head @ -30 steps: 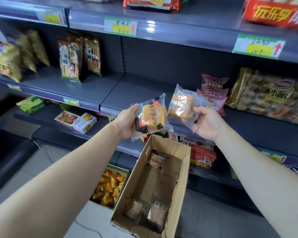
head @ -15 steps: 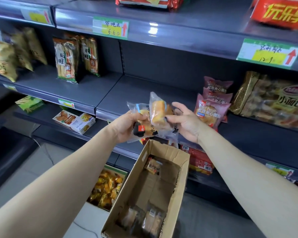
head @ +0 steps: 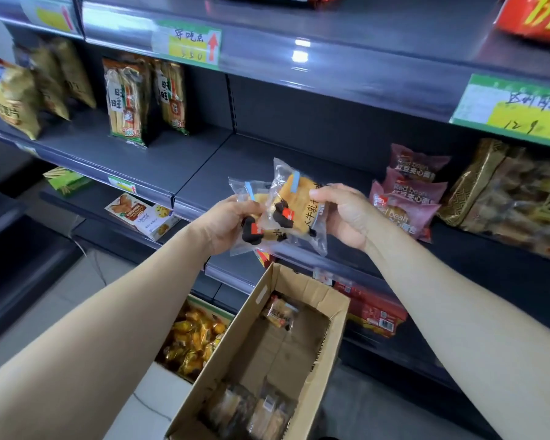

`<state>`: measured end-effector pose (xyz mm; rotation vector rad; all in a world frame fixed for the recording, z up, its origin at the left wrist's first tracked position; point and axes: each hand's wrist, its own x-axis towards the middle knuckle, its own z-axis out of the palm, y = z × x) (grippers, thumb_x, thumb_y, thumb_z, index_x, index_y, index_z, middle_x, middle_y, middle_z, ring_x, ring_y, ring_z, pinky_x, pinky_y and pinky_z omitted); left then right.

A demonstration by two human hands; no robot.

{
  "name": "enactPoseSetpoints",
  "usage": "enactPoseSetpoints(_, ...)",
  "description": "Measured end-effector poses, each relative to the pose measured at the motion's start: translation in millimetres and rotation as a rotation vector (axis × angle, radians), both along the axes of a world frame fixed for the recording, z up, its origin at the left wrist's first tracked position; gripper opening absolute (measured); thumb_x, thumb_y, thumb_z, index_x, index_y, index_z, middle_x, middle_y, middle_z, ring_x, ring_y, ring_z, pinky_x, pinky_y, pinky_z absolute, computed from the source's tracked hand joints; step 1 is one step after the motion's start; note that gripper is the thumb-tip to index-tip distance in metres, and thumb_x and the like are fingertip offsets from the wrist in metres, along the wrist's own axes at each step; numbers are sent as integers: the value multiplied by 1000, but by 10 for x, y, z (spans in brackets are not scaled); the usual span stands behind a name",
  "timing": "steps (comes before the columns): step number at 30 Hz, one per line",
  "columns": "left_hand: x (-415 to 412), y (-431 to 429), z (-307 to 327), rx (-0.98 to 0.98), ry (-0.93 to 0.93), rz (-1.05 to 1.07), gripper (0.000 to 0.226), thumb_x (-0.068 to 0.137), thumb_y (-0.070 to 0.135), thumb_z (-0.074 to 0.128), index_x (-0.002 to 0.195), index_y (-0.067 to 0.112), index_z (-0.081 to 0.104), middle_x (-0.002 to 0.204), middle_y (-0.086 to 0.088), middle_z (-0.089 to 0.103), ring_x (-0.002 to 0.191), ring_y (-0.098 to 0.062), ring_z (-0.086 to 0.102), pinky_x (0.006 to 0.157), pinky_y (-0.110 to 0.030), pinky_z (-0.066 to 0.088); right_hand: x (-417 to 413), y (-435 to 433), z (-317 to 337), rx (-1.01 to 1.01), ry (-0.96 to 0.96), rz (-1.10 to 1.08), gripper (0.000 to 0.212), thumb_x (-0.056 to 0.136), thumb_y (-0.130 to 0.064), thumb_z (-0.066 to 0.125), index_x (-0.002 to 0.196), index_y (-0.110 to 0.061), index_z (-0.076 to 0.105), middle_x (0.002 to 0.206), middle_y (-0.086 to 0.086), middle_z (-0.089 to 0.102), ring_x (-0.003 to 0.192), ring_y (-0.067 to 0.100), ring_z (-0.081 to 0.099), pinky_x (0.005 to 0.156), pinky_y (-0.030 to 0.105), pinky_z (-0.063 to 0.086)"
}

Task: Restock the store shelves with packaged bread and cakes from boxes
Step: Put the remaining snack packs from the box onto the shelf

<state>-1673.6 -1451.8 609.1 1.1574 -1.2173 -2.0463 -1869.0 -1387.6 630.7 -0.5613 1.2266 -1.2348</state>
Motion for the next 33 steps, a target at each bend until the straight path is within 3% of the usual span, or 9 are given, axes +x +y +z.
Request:
enactPoseSetpoints(3, -83, -91, -32, -2, -28, 86, 13, 93, 7, 49, 103, 12, 55, 100, -19, 68, 86, -32, 68, 86, -49, 52, -145, -120, 12, -2, 45, -54, 21, 81, -2, 66, 88, -10, 48, 74, 13, 63, 60, 23, 64, 59, 35, 55)
enactPoseSetpoints(7, -172, -164, -32, -2, -47, 148, 24, 86, 3, 56, 108, 9, 51, 98, -18, 68, 83, -33, 69, 62, -35, 56, -340, -265, 3, 18, 121, -51, 42, 76, 1, 71, 110, -12, 50, 94, 10, 66, 73, 22, 65, 60, 35, 56)
enactPoseSetpoints(12, -237, -310, -51, -5, -61, 234, 29, 84, 1, 60, 110, 3, 46, 102, -22, 65, 78, -31, 70, 75, -49, 58, -427, -393, -12, 56, 503, 244, 25, 75, -4, 72, 97, -13, 67, 86, 3, 70, 81, 19, 66, 82, 32, 54)
enactPoseSetpoints(15, -211, -420, -39, -49, -92, 236, 25, 85, 1, 61, 107, -1, 51, 98, -18, 65, 74, -26, 69, 72, -41, 59, -426, -454, -10, 85, 780, 347, 32, 70, -9, 79, 99, -14, 66, 82, -6, 66, 74, 10, 62, 64, 14, 49)
enactPoseSetpoints(17, -173, -527, -40, -35, -75, 225, 39, 83, 1, 63, 118, -6, 47, 104, -21, 64, 79, -30, 69, 76, -46, 57, -456, -539, -40, 94, 818, 276, 35, 71, -5, 77, 101, -14, 62, 81, -7, 60, 71, 7, 58, 52, 9, 46)
enactPoseSetpoints(20, -134, -703, -48, -27, -28, 206, 32, 84, 0, 61, 113, 0, 47, 106, -21, 64, 87, -33, 67, 86, -56, 52, -592, -769, -166, 135, 778, -17, 40, 72, -7, 78, 105, -16, 57, 93, -3, 61, 85, 13, 58, 65, 19, 48)
enactPoseSetpoints(23, -111, -839, -67, -70, -46, 105, 16, 86, 1, 60, 97, 9, 51, 91, -13, 67, 72, -23, 69, 78, -44, 54, -720, -1055, -305, 232, 922, -214, 55, 75, -16, 78, 122, -10, 51, 122, 8, 59, 111, 23, 56, 86, 29, 46)
enactPoseSetpoints(27, -103, -978, -63, -145, -77, -8, 21, 83, -1, 62, 101, 9, 58, 77, -6, 69, 56, -17, 68, 46, -24, 50, -829, -1406, -432, 388, 985, -301, 62, 89, -19, 64, 141, -1, 35, 141, 12, 44, 128, 25, 46, 99, 27, 40)
enactPoseSetpoints(33, -92, -1103, -159, -200, -119, -87, 20, 77, -1, 68, 91, 13, 65, 77, -3, 70, 61, -18, 68, 49, -27, 51, -1090, -1693, -674, 498, 1007, -343, 56, 90, -19, 61, 138, 3, 41, 140, 17, 46, 125, 29, 49, 97, 31, 44)
